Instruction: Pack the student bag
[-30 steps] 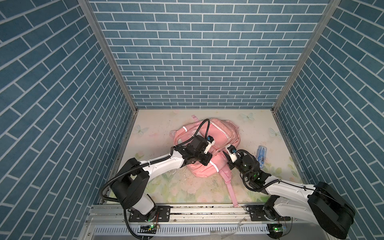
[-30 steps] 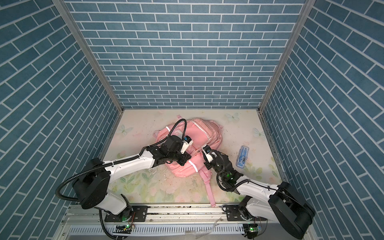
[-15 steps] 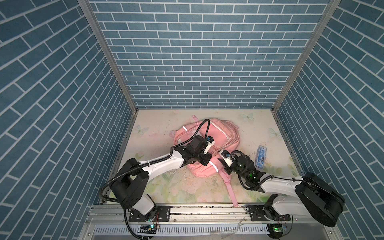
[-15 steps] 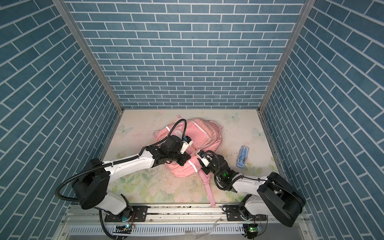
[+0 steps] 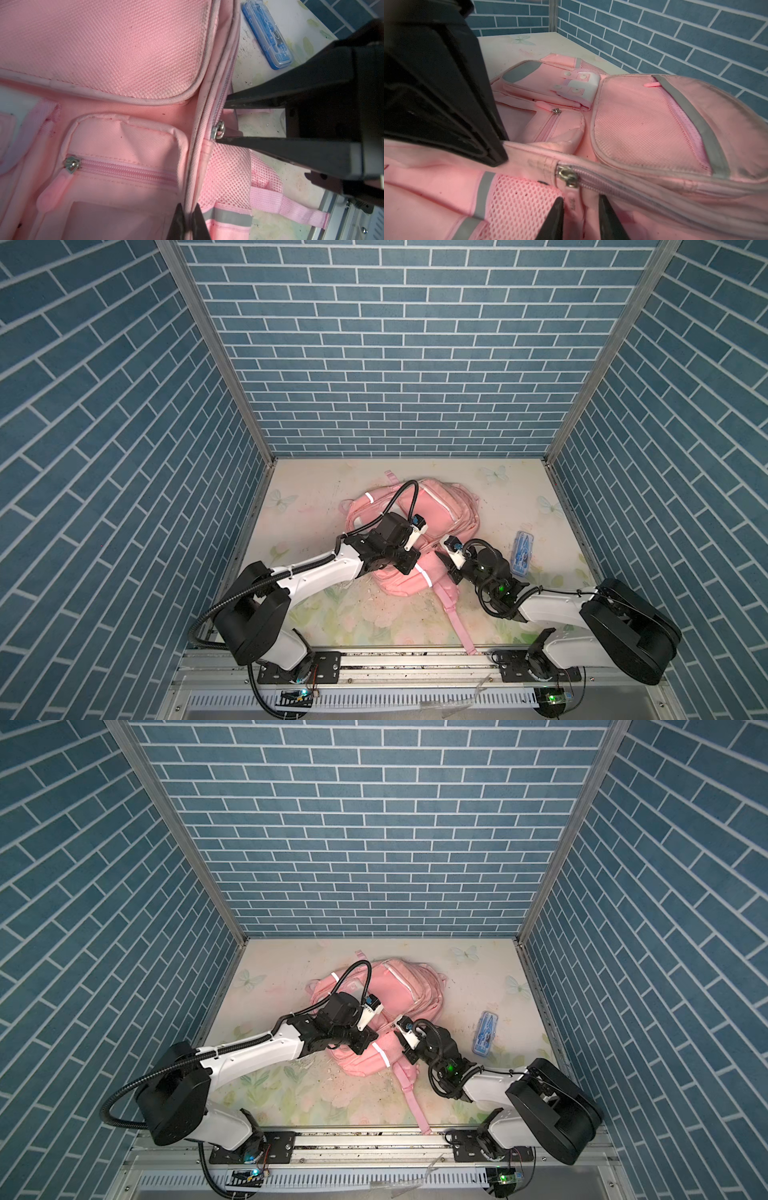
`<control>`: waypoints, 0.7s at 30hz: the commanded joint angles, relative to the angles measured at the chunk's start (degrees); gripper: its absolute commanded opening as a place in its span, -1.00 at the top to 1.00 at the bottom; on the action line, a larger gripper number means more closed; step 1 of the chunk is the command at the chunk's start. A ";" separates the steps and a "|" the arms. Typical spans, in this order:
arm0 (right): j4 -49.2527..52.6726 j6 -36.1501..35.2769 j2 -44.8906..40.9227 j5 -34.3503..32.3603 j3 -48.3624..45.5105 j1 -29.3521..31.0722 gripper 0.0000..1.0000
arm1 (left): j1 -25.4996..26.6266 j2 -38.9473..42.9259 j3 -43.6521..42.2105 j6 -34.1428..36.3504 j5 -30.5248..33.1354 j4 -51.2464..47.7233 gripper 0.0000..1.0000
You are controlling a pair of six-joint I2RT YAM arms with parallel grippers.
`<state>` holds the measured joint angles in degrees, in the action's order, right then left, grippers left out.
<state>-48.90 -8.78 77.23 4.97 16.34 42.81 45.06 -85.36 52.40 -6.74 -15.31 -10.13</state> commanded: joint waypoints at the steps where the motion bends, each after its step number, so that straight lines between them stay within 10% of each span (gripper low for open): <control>1: -1.49 1.39 1.27 5.86 0.57 -0.53 0.40 | -0.35 2.40 -0.39 2.22 -1.65 0.46 1.00; 21: -0.53 2.08 3.68 9.85 3.20 -0.53 0.95 | -1.92 2.55 -0.02 2.19 -0.68 -0.45 1.00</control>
<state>-48.34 -7.07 81.76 14.81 19.14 42.02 44.07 -85.06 52.03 -4.67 -15.62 -11.51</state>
